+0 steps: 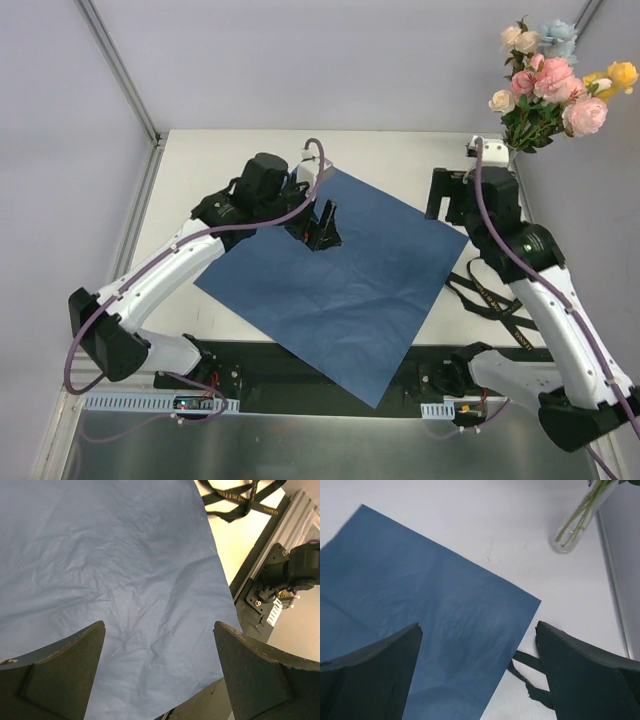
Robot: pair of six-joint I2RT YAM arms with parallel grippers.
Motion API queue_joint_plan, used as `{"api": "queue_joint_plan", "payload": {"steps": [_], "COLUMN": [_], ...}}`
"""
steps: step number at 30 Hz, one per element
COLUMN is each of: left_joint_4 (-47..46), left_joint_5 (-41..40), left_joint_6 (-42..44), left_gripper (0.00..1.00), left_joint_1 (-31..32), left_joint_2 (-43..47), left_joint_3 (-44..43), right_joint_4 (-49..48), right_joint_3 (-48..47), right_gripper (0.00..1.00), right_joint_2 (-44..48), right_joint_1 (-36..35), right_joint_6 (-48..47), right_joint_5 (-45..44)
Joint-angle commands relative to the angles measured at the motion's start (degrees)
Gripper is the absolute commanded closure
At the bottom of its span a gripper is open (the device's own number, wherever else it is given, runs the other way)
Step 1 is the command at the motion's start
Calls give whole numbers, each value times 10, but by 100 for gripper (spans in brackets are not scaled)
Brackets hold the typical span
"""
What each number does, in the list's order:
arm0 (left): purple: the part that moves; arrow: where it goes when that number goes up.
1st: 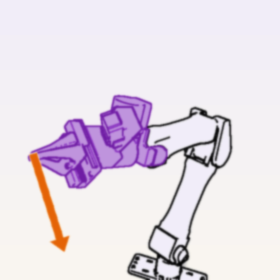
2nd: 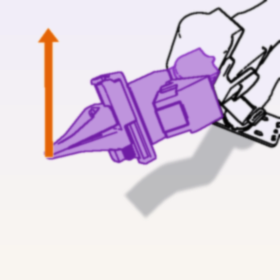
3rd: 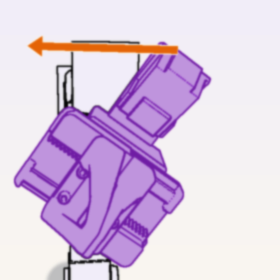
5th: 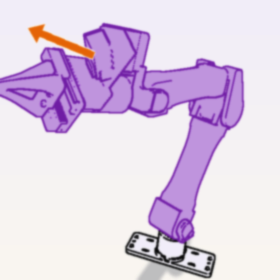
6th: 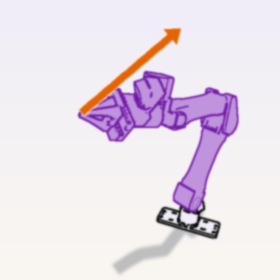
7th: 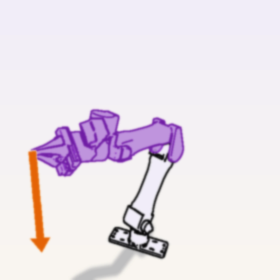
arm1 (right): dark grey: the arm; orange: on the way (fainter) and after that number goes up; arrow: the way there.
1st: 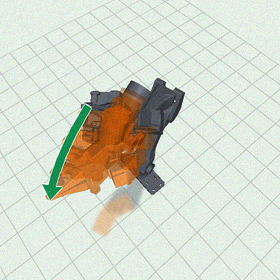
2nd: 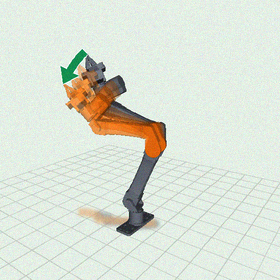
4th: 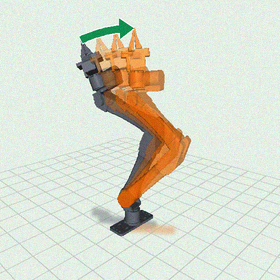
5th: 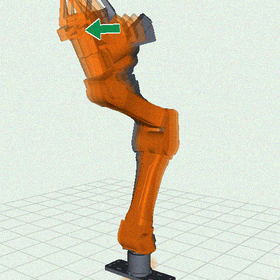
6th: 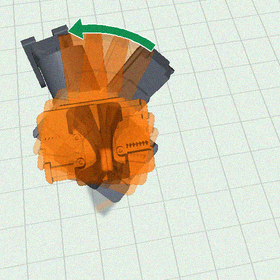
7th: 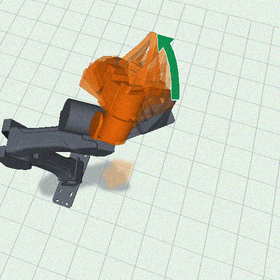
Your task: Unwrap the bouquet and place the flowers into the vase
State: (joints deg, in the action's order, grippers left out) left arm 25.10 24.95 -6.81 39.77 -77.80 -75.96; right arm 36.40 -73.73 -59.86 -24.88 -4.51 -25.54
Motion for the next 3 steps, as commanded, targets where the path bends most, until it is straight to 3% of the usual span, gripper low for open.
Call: {"api": "queue_joint_plan", "payload": {"steps": [1,3], "left_joint_4": [-21,-20], "left_joint_5": [-33,-37], "left_joint_6": [-11,-10], "left_gripper": [10,9], "left_joint_1": [1,2], "left_joint_2": [84,132], "left_joint_3": [-15,-23], "right_joint_4": [33,-27], "right_joint_3": [12,21], "right_gripper": [0,0], "right_joint_2": [109,202], "right_joint_1": [-34,-53], "right_joint_6": [28,16], "right_joint_5": [47,53]}}
